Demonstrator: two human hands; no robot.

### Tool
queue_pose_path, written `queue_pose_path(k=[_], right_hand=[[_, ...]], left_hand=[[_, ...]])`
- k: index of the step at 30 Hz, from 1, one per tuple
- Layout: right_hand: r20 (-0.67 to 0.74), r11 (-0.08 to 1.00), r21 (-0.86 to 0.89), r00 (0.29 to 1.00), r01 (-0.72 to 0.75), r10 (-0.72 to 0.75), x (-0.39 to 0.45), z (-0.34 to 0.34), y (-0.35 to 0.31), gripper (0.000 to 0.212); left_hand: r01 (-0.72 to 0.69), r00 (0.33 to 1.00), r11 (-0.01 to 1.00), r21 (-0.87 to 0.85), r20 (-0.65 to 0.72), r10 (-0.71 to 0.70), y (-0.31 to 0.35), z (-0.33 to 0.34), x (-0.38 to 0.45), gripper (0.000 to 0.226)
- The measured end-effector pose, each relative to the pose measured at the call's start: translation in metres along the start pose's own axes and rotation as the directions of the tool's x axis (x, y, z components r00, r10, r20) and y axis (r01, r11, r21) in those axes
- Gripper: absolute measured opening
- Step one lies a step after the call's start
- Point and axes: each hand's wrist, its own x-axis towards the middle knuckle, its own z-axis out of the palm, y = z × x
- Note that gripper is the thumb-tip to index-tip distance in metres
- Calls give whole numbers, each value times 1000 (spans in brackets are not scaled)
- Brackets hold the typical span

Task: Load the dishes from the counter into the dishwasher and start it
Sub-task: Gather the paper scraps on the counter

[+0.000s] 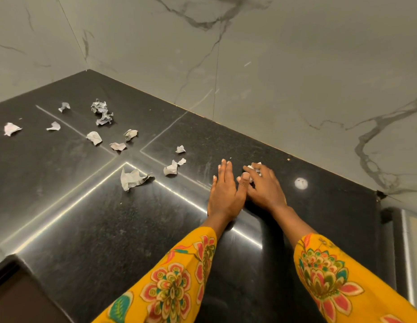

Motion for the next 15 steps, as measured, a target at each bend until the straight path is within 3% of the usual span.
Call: queue_pose_path(k=[3, 8, 12, 15], right_hand=[[36, 1000, 11, 999, 20, -20, -21, 3, -20, 78], [73, 998, 65, 997, 4, -9, -41, 12, -49, 98], [110, 999, 22, 994, -29, 27, -43, 22, -64, 89], [98, 999, -44, 995, -31, 35, -41, 30, -76, 87]], left_hand=[[23, 1000, 981, -193, 4, -22, 2, -9, -2, 62], [-26, 1000, 957, -290, -2, 27, -4, -27, -14, 72], [-36, 999, 943, -331, 2, 39, -15, -43, -21, 67], [-92, 996, 964, -248, -17, 91, -29, -62, -15, 55]])
